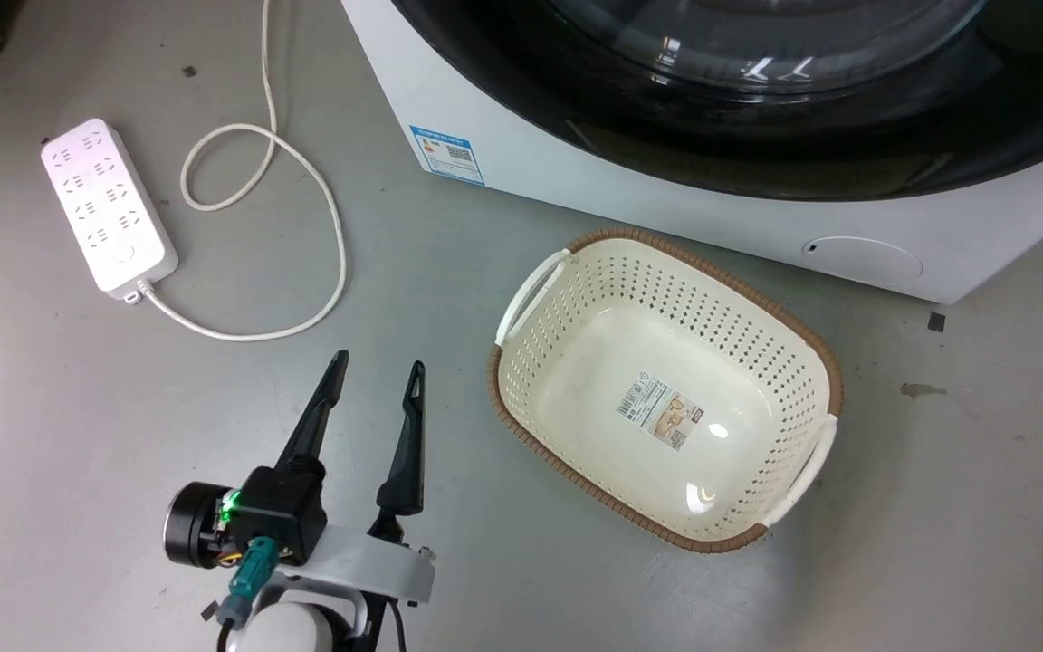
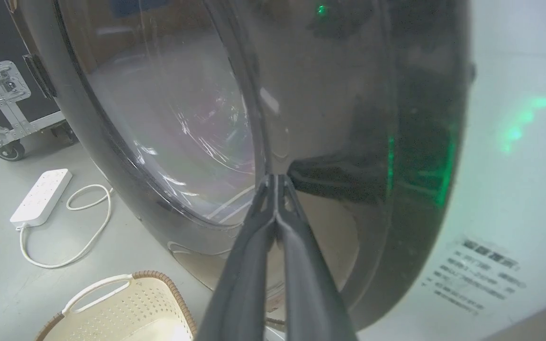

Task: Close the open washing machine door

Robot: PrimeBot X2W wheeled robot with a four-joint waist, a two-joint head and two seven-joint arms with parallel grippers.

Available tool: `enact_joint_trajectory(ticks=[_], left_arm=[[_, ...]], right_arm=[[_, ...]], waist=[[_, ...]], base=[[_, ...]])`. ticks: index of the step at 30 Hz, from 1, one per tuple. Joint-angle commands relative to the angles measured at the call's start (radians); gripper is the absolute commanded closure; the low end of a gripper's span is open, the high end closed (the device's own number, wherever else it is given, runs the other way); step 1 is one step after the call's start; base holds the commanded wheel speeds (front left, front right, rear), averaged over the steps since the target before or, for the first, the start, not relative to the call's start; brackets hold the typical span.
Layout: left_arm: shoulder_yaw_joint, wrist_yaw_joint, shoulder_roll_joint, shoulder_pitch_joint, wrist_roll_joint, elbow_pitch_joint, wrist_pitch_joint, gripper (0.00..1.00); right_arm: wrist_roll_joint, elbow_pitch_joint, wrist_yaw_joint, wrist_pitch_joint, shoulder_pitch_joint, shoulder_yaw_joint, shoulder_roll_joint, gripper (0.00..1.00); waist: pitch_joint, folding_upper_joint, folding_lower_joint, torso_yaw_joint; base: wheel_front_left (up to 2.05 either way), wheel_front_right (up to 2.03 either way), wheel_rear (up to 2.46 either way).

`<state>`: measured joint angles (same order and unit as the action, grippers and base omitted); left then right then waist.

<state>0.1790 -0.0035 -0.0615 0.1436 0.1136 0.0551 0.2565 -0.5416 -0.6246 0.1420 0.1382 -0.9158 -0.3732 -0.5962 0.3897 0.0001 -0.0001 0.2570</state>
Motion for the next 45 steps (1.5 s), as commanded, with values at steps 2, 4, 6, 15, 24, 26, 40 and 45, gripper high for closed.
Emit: enact_joint_trajectory(ticks=[2,4,6,15,24,26,40,45], left_arm=[[0.000,-0.007,0.004,0.020,-0.016,0.005,0.005,0.00],[0.001,-0.007,0.005,0.023,-0.021,0.006,0.005,0.00],[0.001,-0.006,0.006,0.020,-0.022,0.011,0.005,0.00],[-0.032,-0.012,0.007,-0.018,-0.011,0.035,0.005,0.00],[-0.053,-0.029,-0.004,-0.073,-0.014,0.068,0.005,0.00],[-0.062,-0.037,-0.007,-0.095,-0.011,0.069,0.005,0.00],[-0.072,-0.047,-0.017,-0.172,-0.016,0.075,0.005,0.00],[-0.076,-0.049,-0.016,-0.171,-0.015,0.091,0.005,0.00]], right_arm=[[-0.007,-0.038,-0.011,0.008,-0.045,0.023,-0.009,1.00],[-0.005,-0.053,-0.011,0.020,-0.048,0.018,-0.003,1.00],[-0.003,-0.067,-0.011,0.035,-0.038,0.010,0.006,1.00],[-0.019,-0.040,-0.011,0.106,0.104,-0.012,0.071,0.00],[0.096,0.210,-0.011,0.123,0.426,0.163,0.159,0.00],[0.214,0.360,-0.011,0.123,0.611,0.271,0.226,0.00],[0.489,0.559,-0.011,0.119,0.940,0.469,0.523,0.00],[0.508,0.530,-0.011,0.120,0.963,0.474,0.538,0.00]], waist=[[-0.002,-0.0001,0.0001,-0.003],[-0.010,-0.0001,0.0001,-0.006],[-0.026,-0.0001,0.0001,-0.009],[-0.160,-0.0001,0.0001,-0.058],[-0.305,-0.0001,0.0001,-0.129],[-0.343,-0.0001,0.0001,-0.155],[-0.394,-0.0001,0.0001,-0.231],[-0.392,-0.0001,0.0001,-0.252]], base=[[0.00,0.00,0.00],[0.00,0.00,0.00],[0.00,0.00,0.00],[0.00,0.00,0.00],[0.00,0.00,0.00],[0.00,0.00,0.00],[0.00,0.00,0.00],[0.00,0.00,0.00]])
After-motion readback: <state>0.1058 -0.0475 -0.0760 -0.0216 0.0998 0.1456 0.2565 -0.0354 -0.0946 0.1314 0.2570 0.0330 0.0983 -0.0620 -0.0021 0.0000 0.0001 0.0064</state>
